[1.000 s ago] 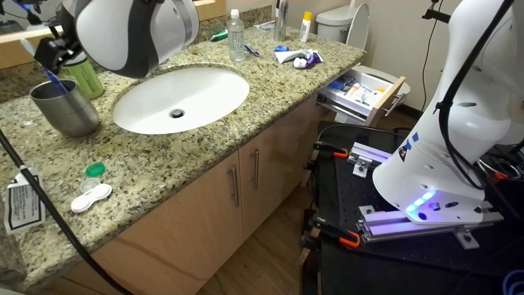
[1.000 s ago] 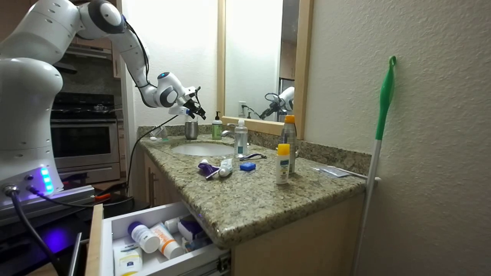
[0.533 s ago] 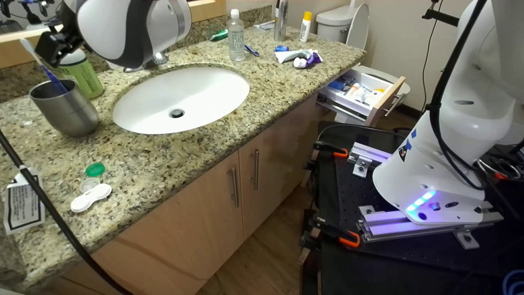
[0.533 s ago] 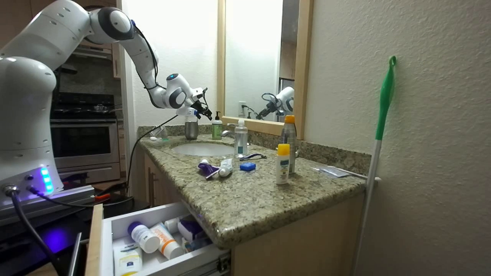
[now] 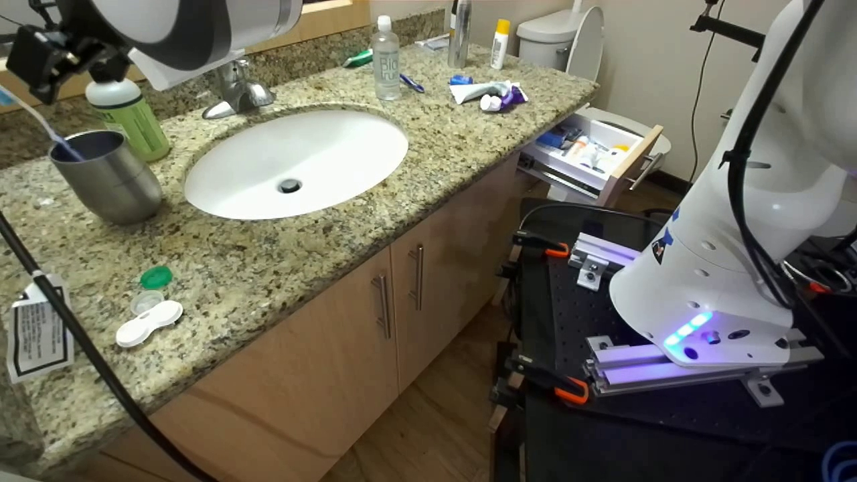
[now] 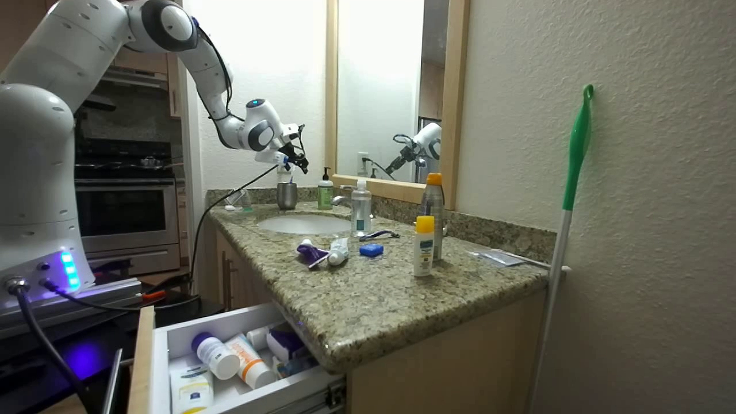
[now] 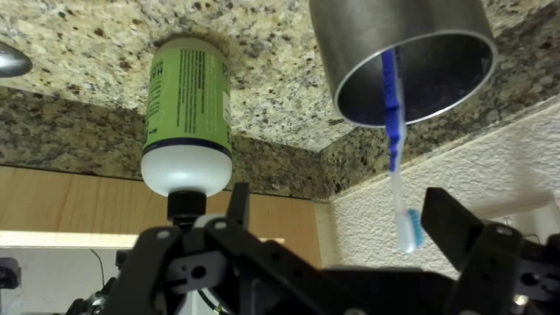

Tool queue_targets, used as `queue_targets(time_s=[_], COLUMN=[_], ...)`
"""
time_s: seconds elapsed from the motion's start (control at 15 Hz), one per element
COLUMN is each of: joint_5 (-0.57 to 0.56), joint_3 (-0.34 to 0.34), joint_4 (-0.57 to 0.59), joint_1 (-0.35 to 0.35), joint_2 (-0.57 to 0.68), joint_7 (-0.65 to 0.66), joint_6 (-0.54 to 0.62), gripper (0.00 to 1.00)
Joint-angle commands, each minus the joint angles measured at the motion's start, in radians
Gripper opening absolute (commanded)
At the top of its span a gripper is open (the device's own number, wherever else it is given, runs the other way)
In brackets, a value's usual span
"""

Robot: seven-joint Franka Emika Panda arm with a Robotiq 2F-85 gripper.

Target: Move the purple tube of tooth paste to the right, move the blue object to the right, move the white tube to the right, remove the toothbrush from the silver cup and place it on the right side of the counter

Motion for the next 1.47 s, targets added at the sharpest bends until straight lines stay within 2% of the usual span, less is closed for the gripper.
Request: queue_targets(time_s=[0.0,0.13,0.33,0.53,0.67,0.73,0.87,1.2,1.27,1.4], joint_5=[0.0,-0.001,-0.004,-0.007,0.031,0.086,0.146,0.021,0.07,0.042], joint_3=[0.001,0.023,0.01,-0.01,0.045,0.002,0.001,-0.157,-0.115,-0.145], joint_4=[-0.005,-0.009,-0.023,0.031,0.08,0.102,0.13,0.115,0.102,0.103], joint_1=[-0.003,-0.024,-0.025,0.001,-0.035,0.016,0.028,0.171,0.136,0.165], joint_2=[-0.006,-0.015,-0.069,-0.096,-0.092,-0.09,-0.065,0.018,-0.032,0.008], joint_7=[0.0,-0.007,-0.012,0.003,-0.041,-0.08,-0.119,-0.032,-0.065,-0.044], joint_6=[-0.003,-0.039,-0.148,-0.34,-0.467,-0.519,-0.523,-0.309,-0.379,-0.326], gripper=[1.0,1.0,1.0,1.0,1.0,1.0,1.0,1.0,1.0,1.0])
